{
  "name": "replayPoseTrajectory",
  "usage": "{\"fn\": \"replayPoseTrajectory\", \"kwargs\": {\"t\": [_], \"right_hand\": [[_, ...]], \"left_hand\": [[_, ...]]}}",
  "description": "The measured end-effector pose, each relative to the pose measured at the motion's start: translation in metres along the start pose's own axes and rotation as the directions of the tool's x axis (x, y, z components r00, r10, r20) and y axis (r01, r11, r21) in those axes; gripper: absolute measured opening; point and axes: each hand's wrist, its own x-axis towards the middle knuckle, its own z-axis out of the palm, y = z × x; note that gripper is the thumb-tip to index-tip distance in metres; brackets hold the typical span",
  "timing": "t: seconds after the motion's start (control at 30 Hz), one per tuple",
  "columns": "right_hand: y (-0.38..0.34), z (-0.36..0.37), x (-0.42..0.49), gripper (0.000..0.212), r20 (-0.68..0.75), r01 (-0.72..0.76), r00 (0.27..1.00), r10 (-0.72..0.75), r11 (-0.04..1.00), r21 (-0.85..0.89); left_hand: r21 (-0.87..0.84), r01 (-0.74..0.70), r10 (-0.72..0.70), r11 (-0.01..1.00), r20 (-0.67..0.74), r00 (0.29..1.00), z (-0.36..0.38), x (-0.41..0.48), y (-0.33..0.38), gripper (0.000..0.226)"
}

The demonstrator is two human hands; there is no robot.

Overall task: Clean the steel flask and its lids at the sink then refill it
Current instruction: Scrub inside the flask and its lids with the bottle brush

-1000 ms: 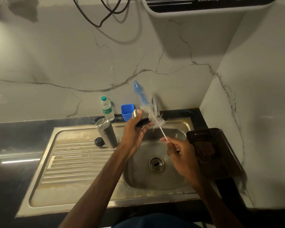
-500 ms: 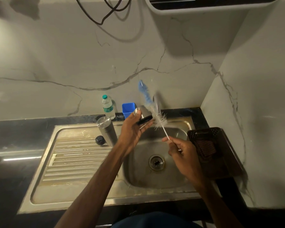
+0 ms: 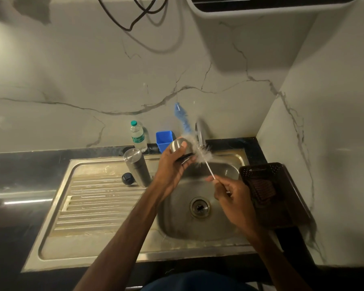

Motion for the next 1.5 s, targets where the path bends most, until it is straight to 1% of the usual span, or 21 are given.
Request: {"fn": "replayPoseTrajectory", "kwargs": {"t": [0.07, 0.17, 0.2, 0.3, 0.43, 0.5, 0.63, 0.8, 0.9, 1.0, 1.13, 1.3, 1.43, 1.5], "right_hand": [[0.008, -0.002, -0.014, 0.025, 0.014, -0.025, 1.000, 0.024, 1.000, 0.009], [0.015, -0.006, -0.029, 0.025, 0.041, -0.042, 0.998, 0.041, 0.999, 0.005], [0.014, -0.007, -0.028, 0.024, 0.038, -0.048, 0.998, 0.048, 0.999, 0.007], [0.004, -0.006, -0.011, 0.025, 0.009, -0.045, 0.999, 0.045, 0.999, 0.015], [-0.006, -0.004, 0.006, 0.024, -0.004, -0.012, 1.000, 0.012, 0.999, 0.031], [-0.001, -0.003, 0.003, 0.024, -0.006, -0.004, 1.000, 0.005, 1.000, 0.023], [0.016, -0.004, -0.020, 0.024, 0.012, -0.042, 0.999, 0.042, 0.999, 0.008], [0.010, -0.001, -0.014, 0.024, -0.015, -0.050, 0.999, 0.050, 0.999, -0.018], [-0.001, 0.003, 0.004, 0.025, -0.032, -0.001, 0.999, -0.001, 0.999, -0.040], [0.001, 0.006, 0.004, 0.026, -0.033, 0.035, 0.999, -0.038, 0.997, -0.071], [0.020, 0.002, -0.022, 0.025, -0.046, 0.006, 0.999, -0.012, 0.994, -0.112], [0.021, -0.002, -0.018, 0.025, -0.057, -0.040, 0.998, 0.035, 0.995, -0.095], [0.007, -0.001, -0.001, 0.028, -0.061, -0.036, 0.998, 0.032, 0.997, -0.062], [0.001, 0.001, 0.003, 0.027, -0.061, -0.018, 0.998, 0.015, 0.999, -0.048]], "left_hand": [[-0.034, 0.008, -0.008, 0.999, 0.001, 1.000, -0.006, 0.003, 0.003, 0.039], [-0.003, 0.036, -0.036, 0.999, -0.048, 0.998, -0.011, 0.003, 0.003, 0.053], [-0.008, 0.048, -0.048, 0.999, -0.059, 0.997, -0.011, 0.003, 0.001, 0.054], [-0.056, 0.061, -0.064, 0.997, -0.043, 0.997, -0.008, 0.003, -0.002, 0.042], [-0.051, 0.034, -0.034, 0.998, 0.006, 0.999, -0.002, 0.001, 0.001, 0.060], [-0.081, 0.034, -0.035, 0.996, -0.010, 0.999, -0.004, 0.001, 0.002, 0.058], [-0.149, 0.026, -0.034, 0.989, -0.050, 0.998, -0.015, 0.003, 0.004, 0.057], [-0.111, 0.045, -0.054, 0.993, -0.081, 0.995, -0.013, 0.002, -0.004, 0.060], [-0.131, 0.062, -0.076, 0.990, -0.107, 0.991, -0.012, 0.002, -0.008, 0.053], [-0.174, 0.057, -0.083, 0.983, -0.145, 0.986, -0.007, 0.002, -0.004, 0.047], [-0.204, 0.013, -0.051, 0.979, -0.182, 0.982, -0.012, 0.004, 0.002, 0.039], [-0.135, 0.021, -0.043, 0.991, -0.162, 0.986, -0.010, 0.003, -0.003, 0.048], [-0.013, -0.024, 0.022, 1.000, -0.122, 0.992, -0.005, 0.005, -0.001, 0.049], [0.060, -0.025, 0.031, 0.998, -0.093, 0.995, -0.001, 0.006, -0.003, 0.044]]}}
